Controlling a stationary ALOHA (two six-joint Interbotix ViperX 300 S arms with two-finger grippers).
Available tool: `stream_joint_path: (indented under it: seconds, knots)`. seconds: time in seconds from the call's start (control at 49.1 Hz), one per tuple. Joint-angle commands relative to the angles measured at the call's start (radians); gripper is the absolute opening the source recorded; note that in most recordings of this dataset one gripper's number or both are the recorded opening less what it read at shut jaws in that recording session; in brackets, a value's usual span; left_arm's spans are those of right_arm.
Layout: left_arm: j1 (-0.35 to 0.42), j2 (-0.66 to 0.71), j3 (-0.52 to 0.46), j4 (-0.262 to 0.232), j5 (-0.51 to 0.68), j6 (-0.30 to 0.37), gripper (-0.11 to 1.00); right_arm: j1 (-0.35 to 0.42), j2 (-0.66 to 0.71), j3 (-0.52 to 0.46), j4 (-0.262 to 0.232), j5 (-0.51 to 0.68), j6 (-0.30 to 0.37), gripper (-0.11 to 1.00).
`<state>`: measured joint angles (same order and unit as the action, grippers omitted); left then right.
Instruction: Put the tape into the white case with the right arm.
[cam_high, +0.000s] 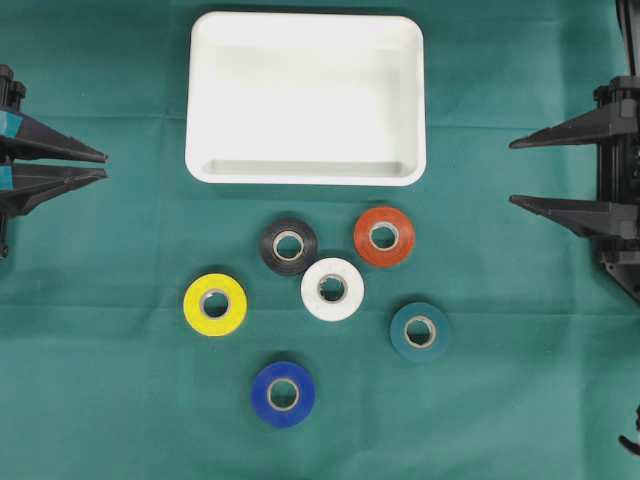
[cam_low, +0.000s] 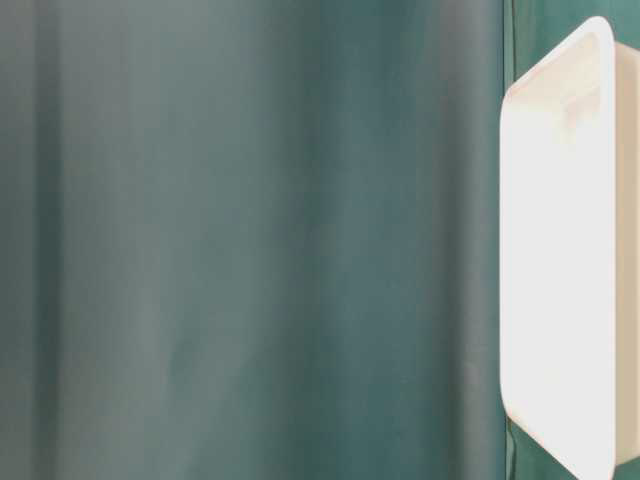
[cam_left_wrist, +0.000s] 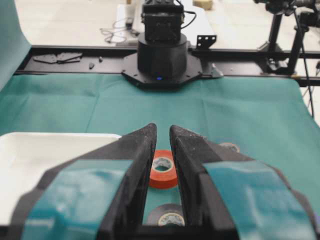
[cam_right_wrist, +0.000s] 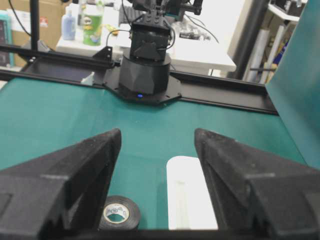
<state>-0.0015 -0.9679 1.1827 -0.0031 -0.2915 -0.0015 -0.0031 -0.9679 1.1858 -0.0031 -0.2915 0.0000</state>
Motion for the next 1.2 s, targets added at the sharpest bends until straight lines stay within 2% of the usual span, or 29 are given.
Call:
stream_joint_path:
  seconds: [0.0,0.041,0.143,0.265,0.733,0.835,0.917,1.141,1.182]
  knots:
    - [-0.002,-0.009,0.011,-0.020,-0.008,0.002,0.24,-0.003,0.011,0.000,0.000,-0.005,0.005,0.24]
    - [-0.002,-0.017,0.021,-0.020,-0.006,-0.005,0.22,-0.003,0.011,0.009,0.002,0.002,0.005,0.22]
    - [-0.002,-0.034,0.049,-0.021,-0.005,0.000,0.03,-0.003,0.011,0.028,0.000,0.017,0.011,0.02]
    - [-0.002,-0.035,0.061,-0.020,-0.003,0.008,0.00,-0.003,0.015,0.034,-0.003,0.018,0.012,-0.09]
    - [-0.012,-0.037,0.089,-0.020,0.069,0.011,0.00,-0.003,0.020,0.078,-0.003,0.029,0.014,-0.08]
    - [-0.021,-0.035,0.091,-0.020,0.075,0.011,0.00,-0.003,0.020,0.084,-0.005,0.032,0.012,0.00]
    - [-0.025,-0.037,0.098,-0.020,0.083,0.011,0.00,-0.003,0.021,0.087,-0.005,0.032,0.012,0.15]
    - [-0.025,-0.037,0.110,-0.020,0.097,0.008,0.00,-0.003,0.021,0.100,-0.006,0.034,0.012,0.79]
    - [-0.026,-0.037,0.110,-0.020,0.100,0.008,0.00,-0.003,0.021,0.103,-0.009,0.032,0.012,0.83]
